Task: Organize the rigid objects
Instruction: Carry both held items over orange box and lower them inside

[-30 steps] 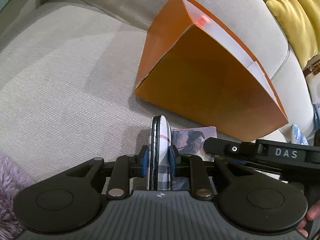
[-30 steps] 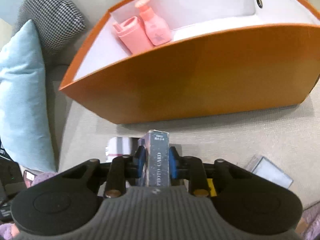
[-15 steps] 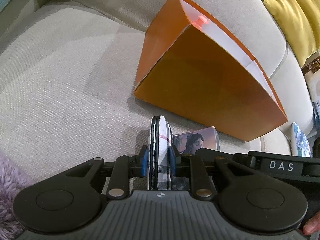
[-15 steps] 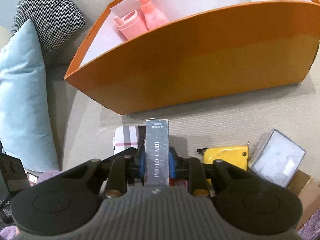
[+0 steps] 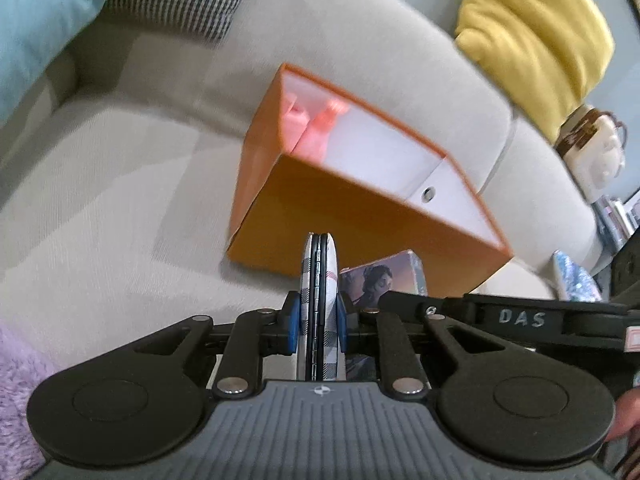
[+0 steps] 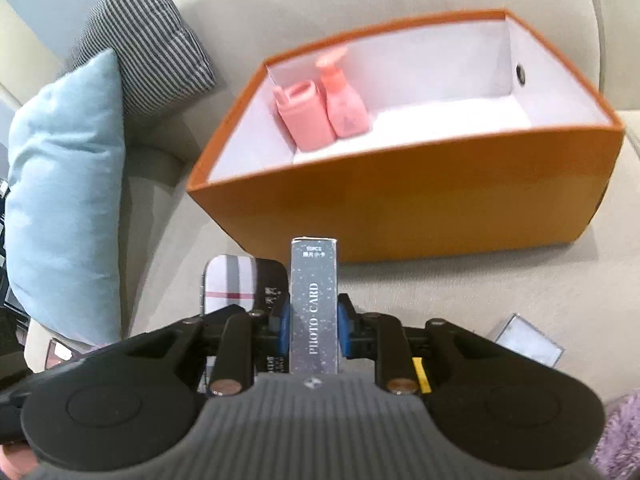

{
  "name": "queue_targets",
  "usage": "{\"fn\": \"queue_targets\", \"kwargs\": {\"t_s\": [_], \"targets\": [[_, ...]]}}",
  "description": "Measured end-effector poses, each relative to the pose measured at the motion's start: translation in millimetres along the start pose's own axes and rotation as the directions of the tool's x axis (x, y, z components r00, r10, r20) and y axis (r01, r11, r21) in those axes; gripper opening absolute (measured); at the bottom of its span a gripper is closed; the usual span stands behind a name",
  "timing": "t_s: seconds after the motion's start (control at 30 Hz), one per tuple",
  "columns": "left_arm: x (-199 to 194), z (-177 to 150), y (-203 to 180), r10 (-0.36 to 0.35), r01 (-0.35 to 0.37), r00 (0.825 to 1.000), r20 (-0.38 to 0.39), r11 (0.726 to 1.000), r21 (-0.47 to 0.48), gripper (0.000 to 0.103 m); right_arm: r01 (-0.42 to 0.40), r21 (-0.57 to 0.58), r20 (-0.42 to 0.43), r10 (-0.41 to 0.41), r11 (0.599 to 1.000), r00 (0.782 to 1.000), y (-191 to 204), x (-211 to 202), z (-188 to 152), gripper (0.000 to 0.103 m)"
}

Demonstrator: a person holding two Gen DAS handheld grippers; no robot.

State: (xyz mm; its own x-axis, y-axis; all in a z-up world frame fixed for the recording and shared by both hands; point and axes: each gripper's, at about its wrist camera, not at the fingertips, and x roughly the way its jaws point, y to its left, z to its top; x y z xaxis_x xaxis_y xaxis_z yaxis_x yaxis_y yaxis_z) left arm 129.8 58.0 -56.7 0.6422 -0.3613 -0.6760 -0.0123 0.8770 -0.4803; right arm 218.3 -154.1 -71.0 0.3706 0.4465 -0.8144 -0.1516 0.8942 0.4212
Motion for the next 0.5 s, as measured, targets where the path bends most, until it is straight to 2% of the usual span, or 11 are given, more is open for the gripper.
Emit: {"fn": "queue_targets", "kwargs": {"t_s": [0.13,0.3,0.43,0.5], "targets": [[-22,15,-15,-0.032,0.030,0.997,0.071,0.999,0.037,0.020,-0.014,-0.025,0.056,0.016,1.000,0.998,6,-23,8,0.024],[-40,48,-39,-0.075,0.062,0.986,0.149,0.994,0.091,0.020,-0.039,-0.072,0.148,0.049,0.997,0.988,18,-51,30,0.024],[-41,78,-53,-0.107,0.082,0.977,0.184,0.987,0.139,0.020,-0.038,-0.104,0.225,0.060,0.994,0.973,25,-67,56,0.024],[-36,93,-58,-0.126,0.099,0.977,0.175,0.983,0.153,0.020,-0.025,-0.107,0.252,0.052,0.994,0.966,24,-69,71,0.024]]}}
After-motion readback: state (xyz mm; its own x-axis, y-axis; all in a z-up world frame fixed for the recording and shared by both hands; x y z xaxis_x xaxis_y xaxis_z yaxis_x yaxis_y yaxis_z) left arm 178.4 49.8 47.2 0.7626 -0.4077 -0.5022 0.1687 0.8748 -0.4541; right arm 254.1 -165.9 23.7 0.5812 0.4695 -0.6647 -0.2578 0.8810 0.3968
